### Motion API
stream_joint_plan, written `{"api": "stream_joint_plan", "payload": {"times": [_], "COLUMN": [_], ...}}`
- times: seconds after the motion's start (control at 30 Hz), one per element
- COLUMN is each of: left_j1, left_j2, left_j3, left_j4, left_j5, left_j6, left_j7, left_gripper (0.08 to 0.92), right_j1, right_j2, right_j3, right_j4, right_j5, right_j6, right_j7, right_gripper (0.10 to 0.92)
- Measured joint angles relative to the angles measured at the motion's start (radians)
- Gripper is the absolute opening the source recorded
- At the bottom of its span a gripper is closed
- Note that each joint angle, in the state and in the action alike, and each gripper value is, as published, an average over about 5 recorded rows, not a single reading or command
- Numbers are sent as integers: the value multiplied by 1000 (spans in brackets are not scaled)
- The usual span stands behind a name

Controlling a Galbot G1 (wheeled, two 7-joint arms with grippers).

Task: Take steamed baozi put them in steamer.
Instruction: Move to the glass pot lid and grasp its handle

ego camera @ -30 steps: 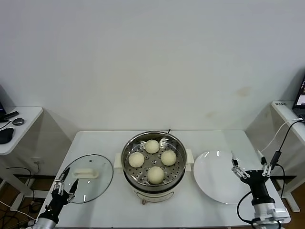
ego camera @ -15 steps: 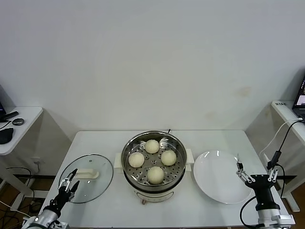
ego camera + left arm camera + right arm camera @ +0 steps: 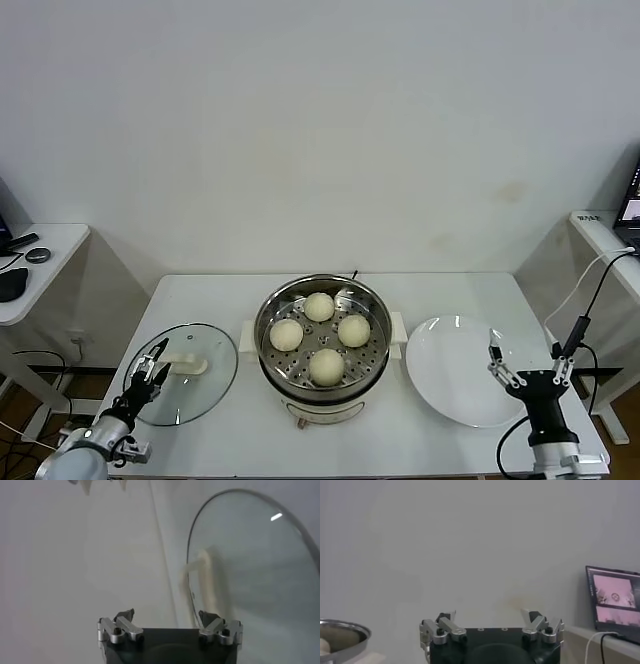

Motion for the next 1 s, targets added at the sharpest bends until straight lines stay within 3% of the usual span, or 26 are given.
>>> {"api": "stream_joint_plan", "payload": {"times": [0.43,1.0], "left_j1": [-110,-152], "left_j2": [-12,-20], "left_j3": [50,58], "left_j4": [103,196], "left_j5": [16,-24], "left_j6": [-2,-26], "left_j7": [-13,-40], "left_gripper": [798,316], "right_j1": [-5,-4], "right_j2": [5,3], "right_j3": [-24,-49], "right_j4": [5,6], "right_j5": [-21,-32], "right_j6": [-2,-13], "right_j7": [-4,-7], "right_gripper": [823,823]}}
